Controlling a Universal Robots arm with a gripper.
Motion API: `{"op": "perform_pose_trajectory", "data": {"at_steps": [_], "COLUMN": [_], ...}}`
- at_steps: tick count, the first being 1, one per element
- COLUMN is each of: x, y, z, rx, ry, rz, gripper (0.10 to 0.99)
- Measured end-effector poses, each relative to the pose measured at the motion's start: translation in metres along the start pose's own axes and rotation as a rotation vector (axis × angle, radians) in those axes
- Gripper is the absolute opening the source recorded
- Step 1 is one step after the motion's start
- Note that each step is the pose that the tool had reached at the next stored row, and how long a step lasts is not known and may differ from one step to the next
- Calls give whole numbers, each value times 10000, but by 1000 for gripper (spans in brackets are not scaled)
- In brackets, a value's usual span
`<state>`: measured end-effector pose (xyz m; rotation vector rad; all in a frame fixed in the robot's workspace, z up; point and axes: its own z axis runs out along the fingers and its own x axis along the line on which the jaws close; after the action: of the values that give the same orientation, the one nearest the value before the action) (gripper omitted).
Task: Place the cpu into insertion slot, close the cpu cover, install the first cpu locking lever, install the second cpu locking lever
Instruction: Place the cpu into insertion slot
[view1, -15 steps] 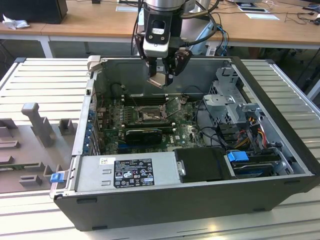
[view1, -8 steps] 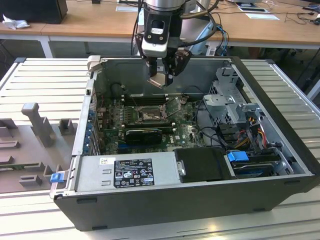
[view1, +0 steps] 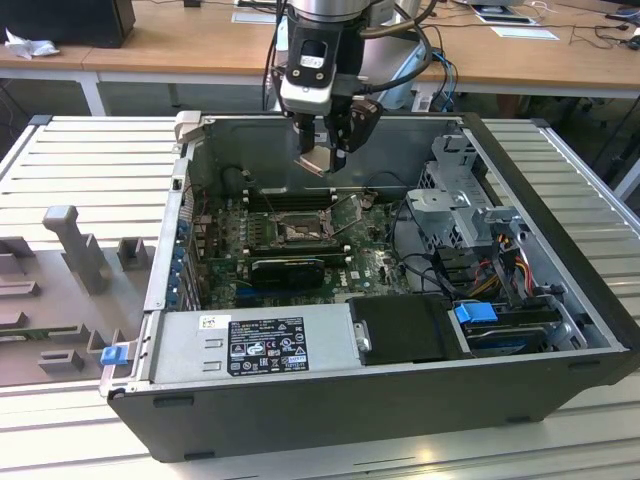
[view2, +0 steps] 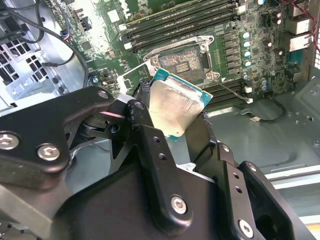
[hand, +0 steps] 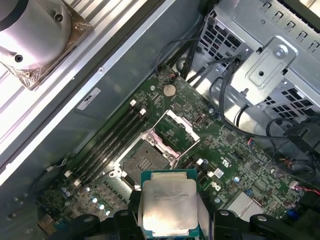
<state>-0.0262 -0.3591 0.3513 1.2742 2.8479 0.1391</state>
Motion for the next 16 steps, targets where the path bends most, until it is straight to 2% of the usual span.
{"op": "perform_pose_trajectory", "data": {"at_steps": [16], "x": [0], "y": [0], "z": [0], "rx": [-11], "ry": [-51], "rz": [578], "gripper": [525]}}
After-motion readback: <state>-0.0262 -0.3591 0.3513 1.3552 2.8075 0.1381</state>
